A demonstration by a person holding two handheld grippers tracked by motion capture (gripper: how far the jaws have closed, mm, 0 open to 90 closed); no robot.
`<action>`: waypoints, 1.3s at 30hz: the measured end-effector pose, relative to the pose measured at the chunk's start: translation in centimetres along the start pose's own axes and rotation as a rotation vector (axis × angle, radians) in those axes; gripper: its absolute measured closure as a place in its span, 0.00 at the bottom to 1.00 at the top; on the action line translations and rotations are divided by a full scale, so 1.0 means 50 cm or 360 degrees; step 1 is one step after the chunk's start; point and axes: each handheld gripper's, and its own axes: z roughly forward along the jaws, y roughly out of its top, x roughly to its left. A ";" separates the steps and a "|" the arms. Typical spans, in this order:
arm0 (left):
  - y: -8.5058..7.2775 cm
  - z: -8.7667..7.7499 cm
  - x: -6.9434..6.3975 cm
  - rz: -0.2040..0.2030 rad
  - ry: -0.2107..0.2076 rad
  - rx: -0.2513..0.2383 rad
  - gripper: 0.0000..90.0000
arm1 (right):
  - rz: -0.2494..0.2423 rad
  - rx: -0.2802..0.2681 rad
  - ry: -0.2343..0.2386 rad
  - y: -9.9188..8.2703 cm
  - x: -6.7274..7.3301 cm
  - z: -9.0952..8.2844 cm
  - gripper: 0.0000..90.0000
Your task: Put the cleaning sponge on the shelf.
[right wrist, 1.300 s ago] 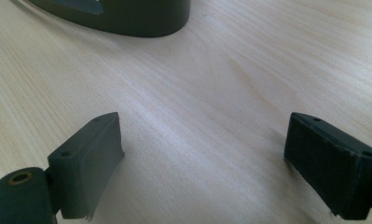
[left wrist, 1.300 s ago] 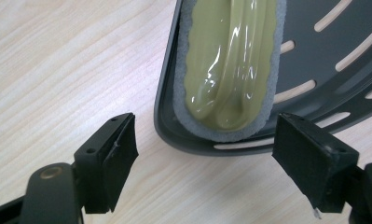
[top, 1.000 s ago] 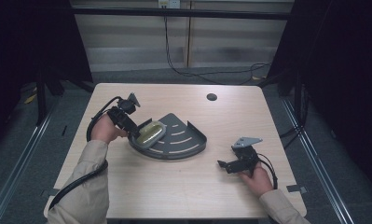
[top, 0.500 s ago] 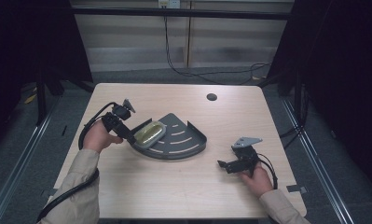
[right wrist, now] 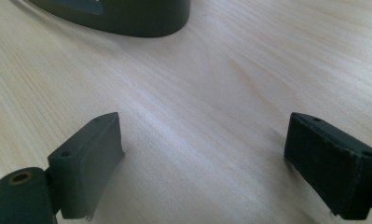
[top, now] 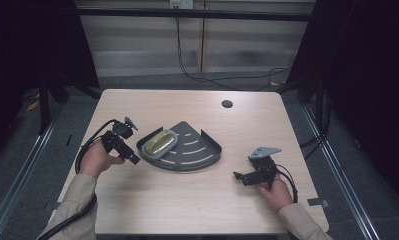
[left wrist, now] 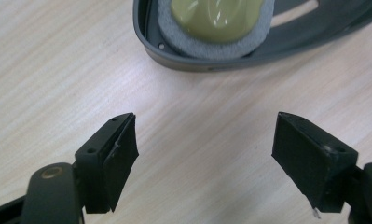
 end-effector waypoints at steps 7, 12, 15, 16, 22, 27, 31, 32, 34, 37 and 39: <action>-0.025 0.005 -0.005 0.0010 -0.0012 -0.0034 0.24 | 0.0000 0.0000 0.0000 0.000 0.000 0.000 0.12; -0.042 0.014 -0.007 -0.0001 -0.0002 -0.0026 0.24 | 0.0000 0.0000 0.0000 0.000 0.000 0.000 0.12; -0.052 0.019 -0.007 -0.0002 0.0007 -0.0027 0.24 | 0.0000 0.0000 -0.0001 0.000 0.000 0.000 0.12; -0.054 0.020 -0.007 -0.0002 0.0015 -0.0024 0.24 | 0.0000 -0.0001 -0.0001 0.000 0.000 0.000 0.12; -0.066 0.033 -0.014 -0.0005 0.0018 -0.0024 0.24 | 0.0000 -0.0001 -0.0001 0.000 0.000 0.000 0.12; -0.076 0.039 -0.019 0.0003 0.0024 -0.0045 0.24 | -0.0003 -0.0001 0.0000 0.000 0.000 0.000 0.12; -0.085 0.045 -0.021 0.0005 0.0026 -0.0039 0.24 | 0.0000 -0.0001 -0.0001 0.000 0.000 0.000 0.12; -0.088 0.046 -0.022 -0.0004 0.0028 -0.0051 0.24 | 0.0000 -0.0001 -0.0001 0.000 0.000 0.000 0.12; -0.093 0.049 -0.021 -0.0001 0.0019 -0.0054 0.24 | 0.0000 -0.0001 -0.0001 0.000 0.000 0.000 0.12; -0.100 0.054 -0.022 -0.0007 0.0018 -0.0056 0.24 | 0.0000 -0.0001 -0.0001 0.000 0.000 0.000 0.12; -0.105 0.059 -0.023 -0.0018 0.0010 -0.0062 0.24 | 0.0000 -0.0001 -0.0001 0.000 0.000 0.000 0.12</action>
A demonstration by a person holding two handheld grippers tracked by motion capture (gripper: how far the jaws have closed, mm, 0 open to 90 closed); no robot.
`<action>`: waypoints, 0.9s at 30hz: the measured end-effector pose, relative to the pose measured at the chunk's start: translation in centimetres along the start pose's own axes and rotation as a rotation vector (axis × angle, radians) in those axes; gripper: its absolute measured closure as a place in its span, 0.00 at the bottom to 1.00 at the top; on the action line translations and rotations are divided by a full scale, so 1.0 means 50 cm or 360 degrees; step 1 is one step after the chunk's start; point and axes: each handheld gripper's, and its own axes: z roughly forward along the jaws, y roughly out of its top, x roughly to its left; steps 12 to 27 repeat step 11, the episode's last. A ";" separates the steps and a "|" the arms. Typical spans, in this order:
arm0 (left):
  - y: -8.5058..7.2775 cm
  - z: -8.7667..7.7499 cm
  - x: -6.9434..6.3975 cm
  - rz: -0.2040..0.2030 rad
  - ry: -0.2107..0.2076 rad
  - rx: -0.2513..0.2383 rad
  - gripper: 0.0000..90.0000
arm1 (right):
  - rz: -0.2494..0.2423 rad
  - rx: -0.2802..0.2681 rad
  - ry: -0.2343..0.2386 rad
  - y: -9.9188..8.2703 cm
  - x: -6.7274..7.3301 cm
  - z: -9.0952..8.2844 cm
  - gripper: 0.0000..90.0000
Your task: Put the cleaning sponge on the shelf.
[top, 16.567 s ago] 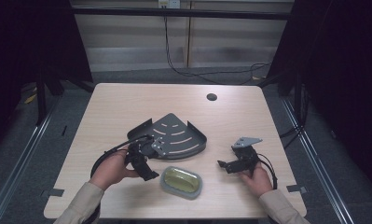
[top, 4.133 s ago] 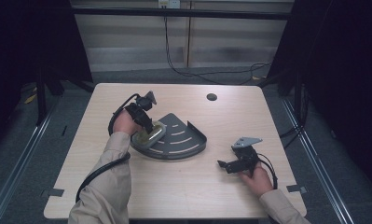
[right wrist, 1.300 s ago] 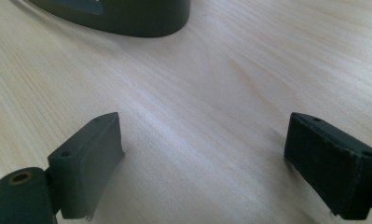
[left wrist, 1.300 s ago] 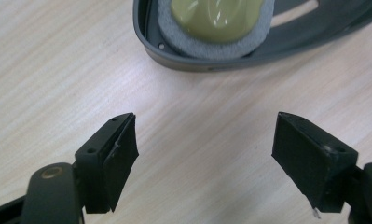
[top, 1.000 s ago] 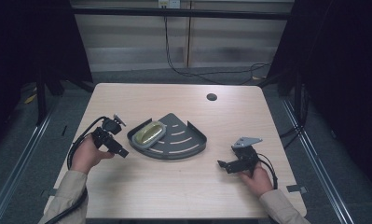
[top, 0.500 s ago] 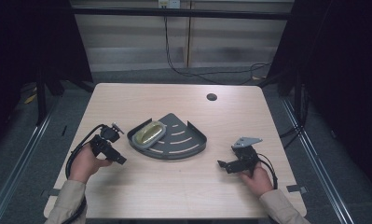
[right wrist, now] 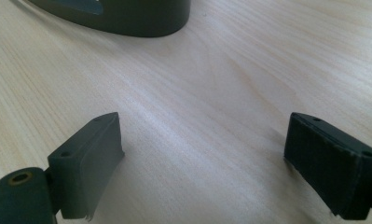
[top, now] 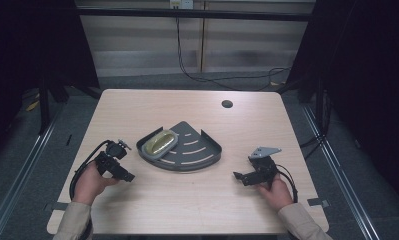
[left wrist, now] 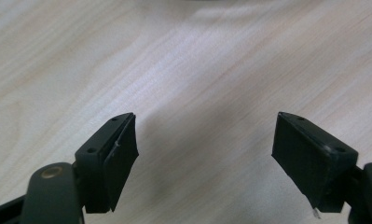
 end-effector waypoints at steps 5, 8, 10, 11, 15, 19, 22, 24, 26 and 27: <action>-0.007 0.005 0.001 -0.0010 0.0006 -0.0007 0.24 | 0.0000 0.0000 0.0000 0.000 0.000 0.000 0.12; -0.008 0.004 0.001 0.0002 -0.0005 -0.0013 0.24 | 0.0000 0.0000 0.0000 0.000 0.000 0.000 0.12; -0.007 0.002 0.000 -0.0004 -0.0002 -0.0022 0.25 | 0.0000 0.0000 0.0000 0.000 0.000 0.000 0.12; -0.007 0.000 0.000 -0.0008 0.0000 -0.0026 0.25 | 0.0000 0.0000 0.0000 0.000 0.000 0.000 0.12; -0.007 0.000 0.000 -0.0008 0.0000 -0.0026 0.25 | 0.0000 0.0000 0.0000 0.000 0.000 0.000 0.12; -0.007 0.000 0.000 -0.0008 0.0000 -0.0026 0.25 | 0.0000 0.0000 0.0000 0.000 0.000 0.000 0.12; -0.007 0.000 0.000 -0.0008 0.0000 -0.0026 0.25 | 0.0000 0.0000 0.0000 0.000 0.000 0.000 0.12; -0.007 0.000 0.000 -0.0008 0.0000 -0.0026 0.25 | 0.0000 0.0000 0.0000 0.000 0.000 0.000 0.12; -0.007 0.000 0.000 -0.0008 0.0000 -0.0026 0.25 | 0.0000 0.0000 0.0000 0.000 0.000 0.000 0.12; -0.007 0.000 0.000 -0.0008 0.0000 -0.0026 0.25 | 0.0000 0.0000 0.0000 0.000 0.000 0.000 0.12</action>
